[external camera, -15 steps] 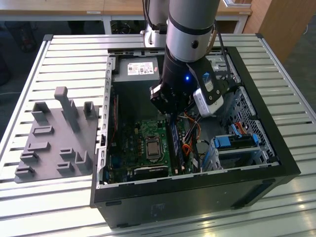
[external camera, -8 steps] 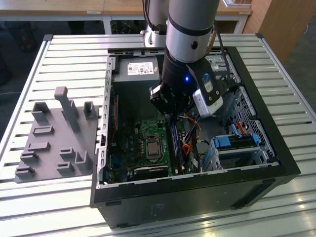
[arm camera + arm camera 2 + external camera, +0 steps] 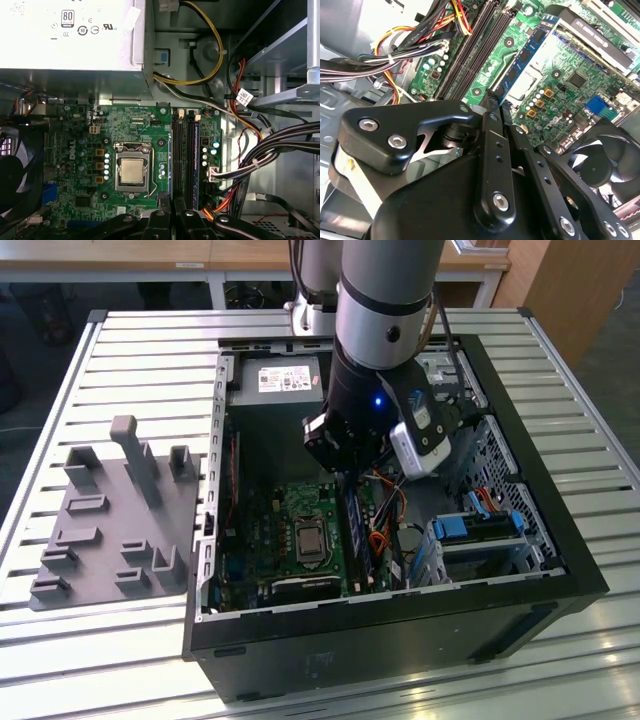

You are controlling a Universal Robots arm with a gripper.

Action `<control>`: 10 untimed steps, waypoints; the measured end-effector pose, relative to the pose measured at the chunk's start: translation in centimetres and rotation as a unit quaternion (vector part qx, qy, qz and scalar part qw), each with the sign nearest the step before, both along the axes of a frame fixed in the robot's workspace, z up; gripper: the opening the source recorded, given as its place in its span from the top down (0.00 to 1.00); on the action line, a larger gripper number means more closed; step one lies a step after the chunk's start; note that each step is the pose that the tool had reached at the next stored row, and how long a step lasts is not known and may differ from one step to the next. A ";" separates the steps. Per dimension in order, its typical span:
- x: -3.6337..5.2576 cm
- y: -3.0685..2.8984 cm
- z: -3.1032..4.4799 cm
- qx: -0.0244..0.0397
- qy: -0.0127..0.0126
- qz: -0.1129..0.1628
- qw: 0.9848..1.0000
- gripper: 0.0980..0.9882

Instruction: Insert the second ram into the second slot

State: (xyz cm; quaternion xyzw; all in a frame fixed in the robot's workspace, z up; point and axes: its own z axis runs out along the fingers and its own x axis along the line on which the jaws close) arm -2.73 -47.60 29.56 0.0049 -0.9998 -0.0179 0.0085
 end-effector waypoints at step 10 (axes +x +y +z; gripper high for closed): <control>0.34 0.00 -1.12 0.001 0.000 -0.012 1.000 0.96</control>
